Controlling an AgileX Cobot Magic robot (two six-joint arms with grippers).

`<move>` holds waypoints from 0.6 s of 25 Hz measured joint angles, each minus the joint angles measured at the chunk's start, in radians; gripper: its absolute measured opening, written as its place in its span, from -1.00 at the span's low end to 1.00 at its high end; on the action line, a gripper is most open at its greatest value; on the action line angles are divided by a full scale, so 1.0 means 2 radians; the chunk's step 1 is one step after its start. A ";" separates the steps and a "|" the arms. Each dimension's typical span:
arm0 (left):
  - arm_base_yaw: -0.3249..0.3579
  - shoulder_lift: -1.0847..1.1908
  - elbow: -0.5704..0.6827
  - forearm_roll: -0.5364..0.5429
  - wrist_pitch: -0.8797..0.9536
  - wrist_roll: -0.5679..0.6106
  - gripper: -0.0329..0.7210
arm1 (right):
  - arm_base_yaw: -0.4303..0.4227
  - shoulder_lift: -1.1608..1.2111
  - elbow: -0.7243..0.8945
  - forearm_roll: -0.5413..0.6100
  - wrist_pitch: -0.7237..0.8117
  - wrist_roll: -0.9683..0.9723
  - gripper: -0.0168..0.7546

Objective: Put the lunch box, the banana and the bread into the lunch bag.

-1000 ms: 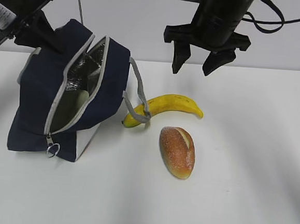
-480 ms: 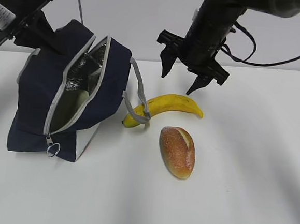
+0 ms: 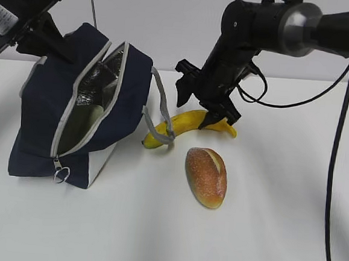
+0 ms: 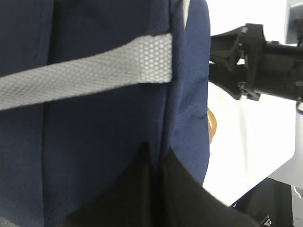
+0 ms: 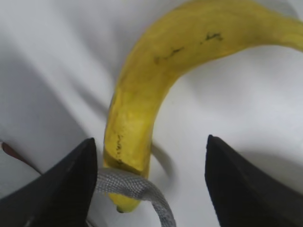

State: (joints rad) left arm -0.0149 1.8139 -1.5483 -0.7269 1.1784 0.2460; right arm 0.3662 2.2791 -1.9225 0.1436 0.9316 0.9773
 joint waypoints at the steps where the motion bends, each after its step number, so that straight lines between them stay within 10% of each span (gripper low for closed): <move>1: 0.000 0.000 0.000 0.000 0.000 0.000 -0.92 | 0.000 0.005 0.000 0.003 -0.009 0.004 0.41; 15: 0.000 0.000 0.000 0.000 0.006 0.000 -0.92 | 0.001 0.050 0.000 0.008 -0.076 0.030 0.41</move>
State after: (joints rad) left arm -0.0149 1.8139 -1.5483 -0.7269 1.1897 0.2460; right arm 0.3687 2.3792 -1.9225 0.1593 0.7802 1.0379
